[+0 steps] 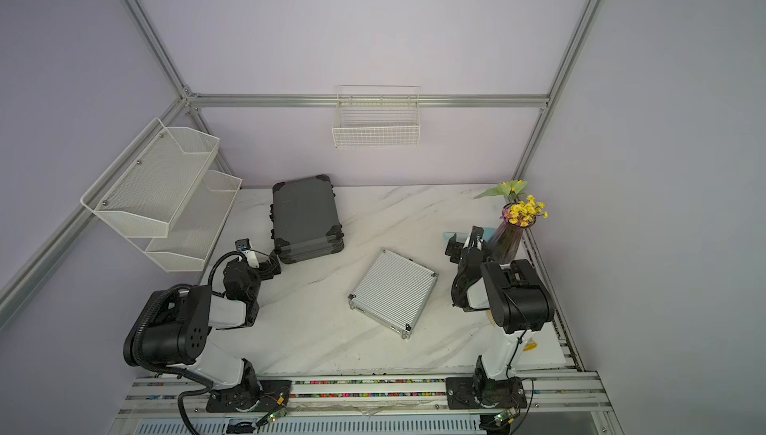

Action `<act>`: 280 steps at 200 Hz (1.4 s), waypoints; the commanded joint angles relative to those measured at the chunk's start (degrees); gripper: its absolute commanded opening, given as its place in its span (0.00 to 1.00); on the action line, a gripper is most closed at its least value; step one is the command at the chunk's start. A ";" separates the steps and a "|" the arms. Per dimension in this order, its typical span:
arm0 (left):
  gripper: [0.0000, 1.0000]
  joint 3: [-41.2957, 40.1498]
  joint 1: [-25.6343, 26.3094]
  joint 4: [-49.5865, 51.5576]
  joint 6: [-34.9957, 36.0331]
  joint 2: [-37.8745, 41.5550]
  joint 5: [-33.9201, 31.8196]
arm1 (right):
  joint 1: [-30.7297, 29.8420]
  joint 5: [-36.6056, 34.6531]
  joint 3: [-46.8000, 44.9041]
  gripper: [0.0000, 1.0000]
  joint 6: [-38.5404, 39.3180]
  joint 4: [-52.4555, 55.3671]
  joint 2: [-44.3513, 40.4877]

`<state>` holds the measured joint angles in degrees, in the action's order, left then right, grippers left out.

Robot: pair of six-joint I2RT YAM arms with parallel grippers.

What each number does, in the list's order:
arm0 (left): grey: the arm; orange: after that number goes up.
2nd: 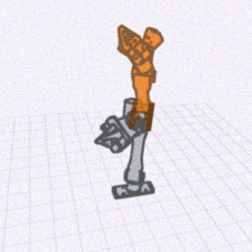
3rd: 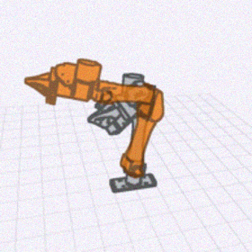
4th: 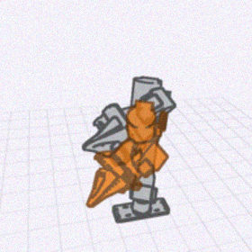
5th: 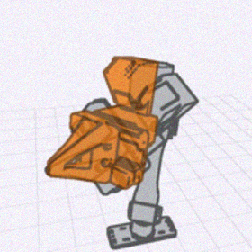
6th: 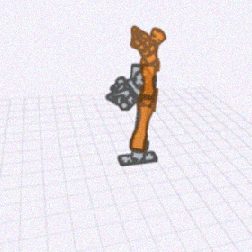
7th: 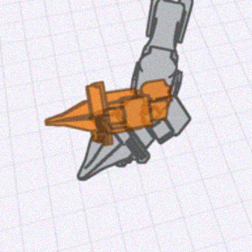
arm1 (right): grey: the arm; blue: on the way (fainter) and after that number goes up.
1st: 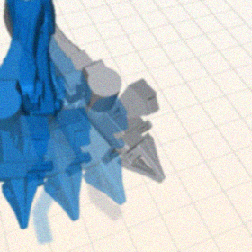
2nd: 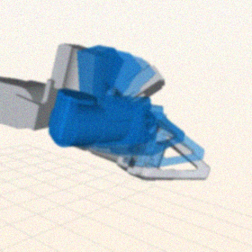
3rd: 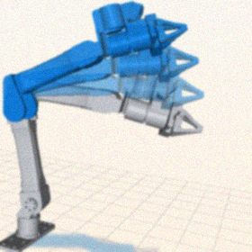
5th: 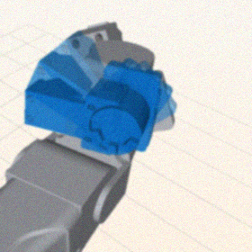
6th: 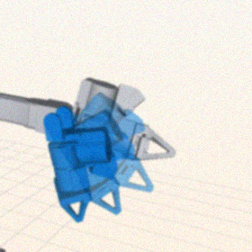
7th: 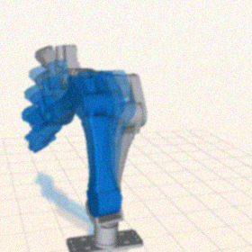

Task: Open the poker set cases
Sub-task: Adjust the poker set case at the center of the board.

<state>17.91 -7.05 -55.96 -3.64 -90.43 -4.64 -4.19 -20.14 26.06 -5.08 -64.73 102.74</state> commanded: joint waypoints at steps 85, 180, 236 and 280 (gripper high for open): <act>1.00 2.12 1.69 -0.98 0.90 0.65 4.30 | -0.18 -0.59 -0.26 0.97 0.55 -0.54 -0.36; 1.00 2.06 1.67 2.11 0.43 4.64 2.51 | -0.39 -1.39 0.46 0.97 1.06 3.62 -4.91; 0.94 8.86 8.90 27.86 2.64 29.92 -7.25 | -5.36 1.22 10.57 0.88 -8.30 37.21 -26.95; 0.88 24.92 19.27 43.90 1.54 30.69 -3.72 | -20.04 5.96 20.76 0.81 -17.19 63.68 -34.05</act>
<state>32.77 8.19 -24.88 -2.26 -57.54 -10.72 -17.65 -19.05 43.13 -14.28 -22.92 71.35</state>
